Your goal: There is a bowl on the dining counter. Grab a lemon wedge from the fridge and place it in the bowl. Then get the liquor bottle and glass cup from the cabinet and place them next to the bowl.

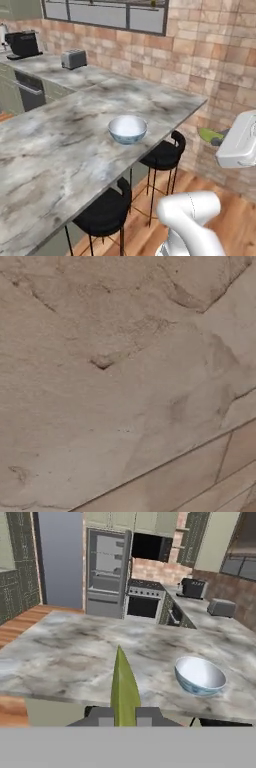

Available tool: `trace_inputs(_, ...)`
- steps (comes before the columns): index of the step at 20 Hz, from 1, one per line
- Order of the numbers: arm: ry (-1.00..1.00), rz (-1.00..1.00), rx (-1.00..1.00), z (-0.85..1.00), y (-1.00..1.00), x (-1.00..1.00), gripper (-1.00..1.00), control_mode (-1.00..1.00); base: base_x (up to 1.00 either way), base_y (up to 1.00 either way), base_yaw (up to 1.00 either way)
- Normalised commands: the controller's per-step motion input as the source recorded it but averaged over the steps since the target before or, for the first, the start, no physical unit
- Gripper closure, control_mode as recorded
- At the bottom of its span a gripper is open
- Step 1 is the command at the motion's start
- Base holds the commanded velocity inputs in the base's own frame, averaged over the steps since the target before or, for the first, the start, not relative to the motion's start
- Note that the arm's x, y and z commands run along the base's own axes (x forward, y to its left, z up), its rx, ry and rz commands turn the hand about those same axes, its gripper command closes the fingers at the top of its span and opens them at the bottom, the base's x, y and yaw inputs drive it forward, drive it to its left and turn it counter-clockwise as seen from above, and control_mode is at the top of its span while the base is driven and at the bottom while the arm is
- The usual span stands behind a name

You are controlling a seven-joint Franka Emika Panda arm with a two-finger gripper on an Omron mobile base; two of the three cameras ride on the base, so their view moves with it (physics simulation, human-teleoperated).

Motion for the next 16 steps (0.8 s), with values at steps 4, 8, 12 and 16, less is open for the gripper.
trace_inputs(4,0.00,0.00,0.00,0.00,0.00,0.00,1.00,1.00,0.54,-0.42,0.55)
trace_inputs(8,0.00,0.00,0.00,0.00,0.00,0.00,1.00,1.00,0.54,-0.43,0.54)
trace_inputs(12,0.00,0.00,0.00,0.00,0.00,0.00,1.00,1.00,0.57,-0.42,0.55)
trace_inputs(16,0.00,0.00,0.00,0.00,0.00,0.00,1.00,1.00,0.59,-0.45,0.54)
